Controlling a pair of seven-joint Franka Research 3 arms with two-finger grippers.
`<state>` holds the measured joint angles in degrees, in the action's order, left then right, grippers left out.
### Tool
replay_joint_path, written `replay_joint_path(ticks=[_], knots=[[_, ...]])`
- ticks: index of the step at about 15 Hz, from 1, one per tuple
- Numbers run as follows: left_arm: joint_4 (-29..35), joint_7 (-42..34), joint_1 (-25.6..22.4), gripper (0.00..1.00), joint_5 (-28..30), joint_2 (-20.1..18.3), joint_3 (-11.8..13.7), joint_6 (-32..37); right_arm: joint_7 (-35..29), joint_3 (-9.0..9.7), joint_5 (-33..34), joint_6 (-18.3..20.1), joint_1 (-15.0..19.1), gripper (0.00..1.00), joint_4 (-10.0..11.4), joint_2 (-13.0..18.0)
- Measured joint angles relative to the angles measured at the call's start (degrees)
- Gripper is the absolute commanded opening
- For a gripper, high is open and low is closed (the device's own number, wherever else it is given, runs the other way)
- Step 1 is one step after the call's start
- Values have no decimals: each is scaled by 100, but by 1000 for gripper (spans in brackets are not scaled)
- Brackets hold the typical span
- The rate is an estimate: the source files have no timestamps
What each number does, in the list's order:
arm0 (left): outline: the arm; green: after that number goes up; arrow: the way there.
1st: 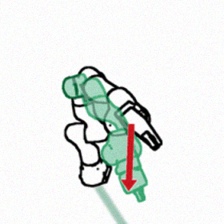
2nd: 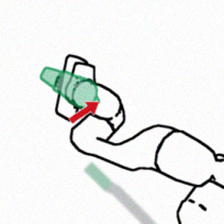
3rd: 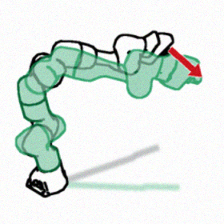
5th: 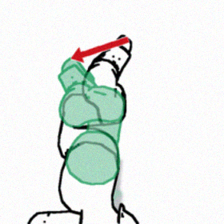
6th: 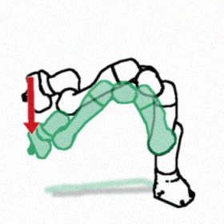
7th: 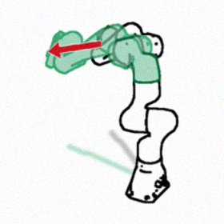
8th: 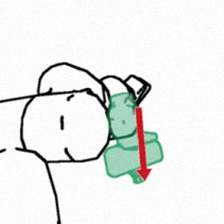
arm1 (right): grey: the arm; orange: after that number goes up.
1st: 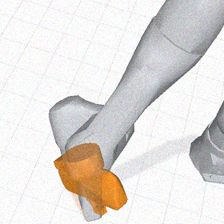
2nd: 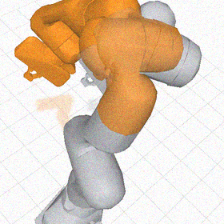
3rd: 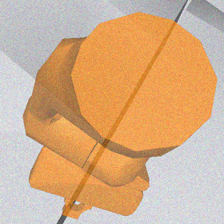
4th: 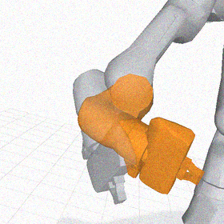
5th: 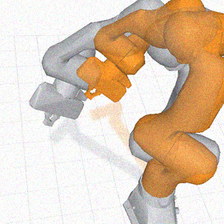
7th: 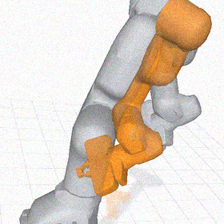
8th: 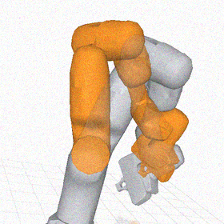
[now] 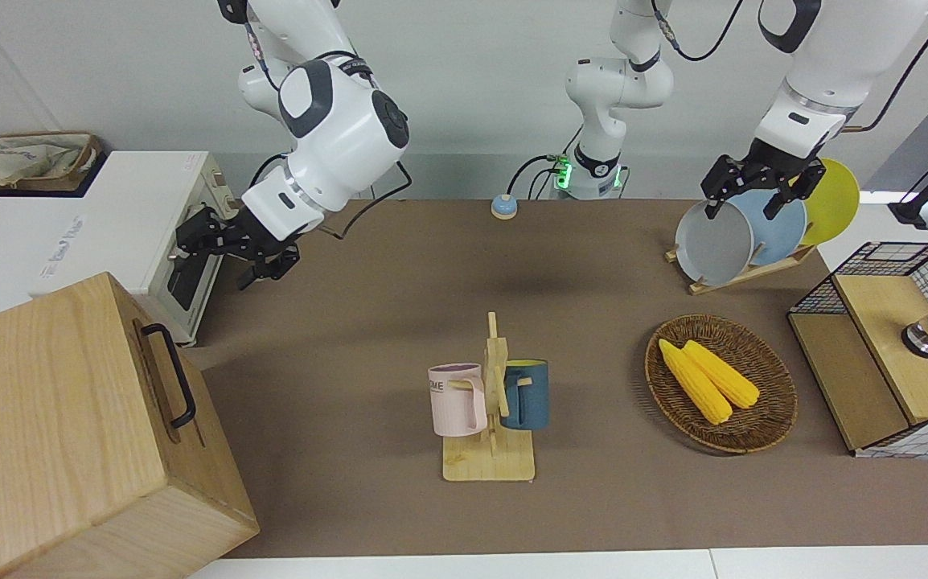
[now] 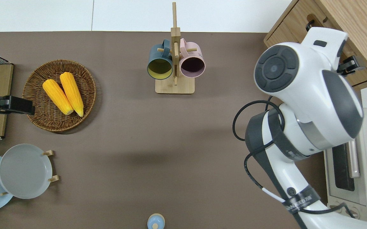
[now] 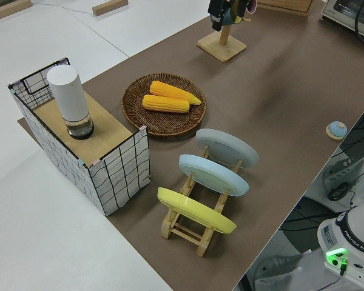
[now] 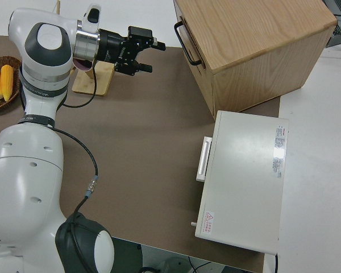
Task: Slide drawer open with right arm
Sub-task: 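Reach the right gripper up to the black drawer handle, then close the right gripper around the black drawer handle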
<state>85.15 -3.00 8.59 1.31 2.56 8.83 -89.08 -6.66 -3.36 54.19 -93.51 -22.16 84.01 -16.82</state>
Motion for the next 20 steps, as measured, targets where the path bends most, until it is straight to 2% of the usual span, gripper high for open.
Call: replay_joint_path(ticks=[5,11,13,16,18,20], knots=[[0,0,0,998,0,0,0,0,-306,12,1173,-441,0,987,329,-221],[0,0,0,995,0,0,0,0,-857,21,2311,-643,0,987,469,-652],[0,0,0,998,0,0,0,0,-1275,26,2739,-669,0,987,564,-768],[0,0,0,995,0,0,0,0,-1904,27,3055,-695,0,985,764,-875],[0,0,0,995,0,0,0,0,-1987,21,3089,-773,3,975,813,-890],[0,0,0,998,0,0,0,0,-1989,5,3192,-869,13,902,819,-889]])
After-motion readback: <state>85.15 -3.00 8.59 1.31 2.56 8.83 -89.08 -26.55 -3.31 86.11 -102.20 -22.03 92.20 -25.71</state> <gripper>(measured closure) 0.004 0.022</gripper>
